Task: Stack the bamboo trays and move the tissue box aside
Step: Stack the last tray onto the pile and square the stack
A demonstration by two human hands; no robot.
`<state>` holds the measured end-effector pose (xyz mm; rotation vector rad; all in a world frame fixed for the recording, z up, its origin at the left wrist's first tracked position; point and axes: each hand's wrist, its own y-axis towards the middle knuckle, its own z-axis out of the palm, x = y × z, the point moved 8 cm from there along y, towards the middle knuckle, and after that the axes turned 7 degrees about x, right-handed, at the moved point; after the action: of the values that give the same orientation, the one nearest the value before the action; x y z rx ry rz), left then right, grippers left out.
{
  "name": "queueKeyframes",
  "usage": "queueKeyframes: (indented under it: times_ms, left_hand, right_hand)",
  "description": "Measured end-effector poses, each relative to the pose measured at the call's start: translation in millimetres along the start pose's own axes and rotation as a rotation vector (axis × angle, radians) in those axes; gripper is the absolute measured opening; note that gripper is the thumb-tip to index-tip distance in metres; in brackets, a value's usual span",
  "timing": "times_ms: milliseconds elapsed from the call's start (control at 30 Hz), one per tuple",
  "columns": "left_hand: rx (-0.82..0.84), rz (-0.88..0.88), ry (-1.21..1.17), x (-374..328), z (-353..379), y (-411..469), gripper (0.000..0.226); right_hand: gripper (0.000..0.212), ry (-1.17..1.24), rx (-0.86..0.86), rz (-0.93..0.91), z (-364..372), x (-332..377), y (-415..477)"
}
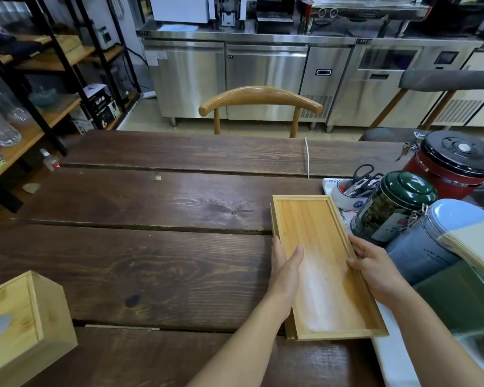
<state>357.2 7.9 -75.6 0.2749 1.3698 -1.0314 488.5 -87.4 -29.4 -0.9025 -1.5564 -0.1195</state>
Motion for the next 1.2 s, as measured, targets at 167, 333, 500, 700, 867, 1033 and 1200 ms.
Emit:
queueKeyframes:
  times_ms: [167, 333, 500, 700, 867, 1033, 1200]
  left_hand:
    - [-0.015, -0.019, 0.051, 2.9, -3.0, -1.7, 0.063]
    - [-0.047, -0.039, 0.101, 8.8, -9.2, -1.8, 0.077]
    - [-0.032, -0.049, 0.084, 10.9, -8.9, -1.3, 0.081]
    - [-0.008, -0.027, 0.125, 5.3, -7.1, -7.8, 0.081]
    - [-0.005, 0.046, 0.635, -16.5, -26.3, -19.5, 0.059]
    - [-0.061, 0.128, 1.290, -48.2, -58.3, -41.7, 0.056]
    - [-0.110, 0.167, 1.507, -77.2, -108.4, -76.5, 0.053]
  right_hand:
    - [0.053, 0.003, -0.012, 0.005, -0.3, -1.0, -1.2]
    - [0.051, -0.003, -0.014, -0.003, 3.4, 1.7, -2.4]
    - [0.052, -0.003, -0.014, -0.002, 3.2, 0.0, -1.5]
    - [0.048, -0.113, -0.023, -0.008, 2.1, -2.5, -1.3]
    - [0.042, -0.598, -0.100, -0.004, 2.2, 2.2, -4.6]
    - [0.030, -1.004, -0.260, -0.117, 9.6, 25.0, -19.6]
    - [0.036, -1.175, -0.341, -0.245, 48.5, 61.3, -36.7]
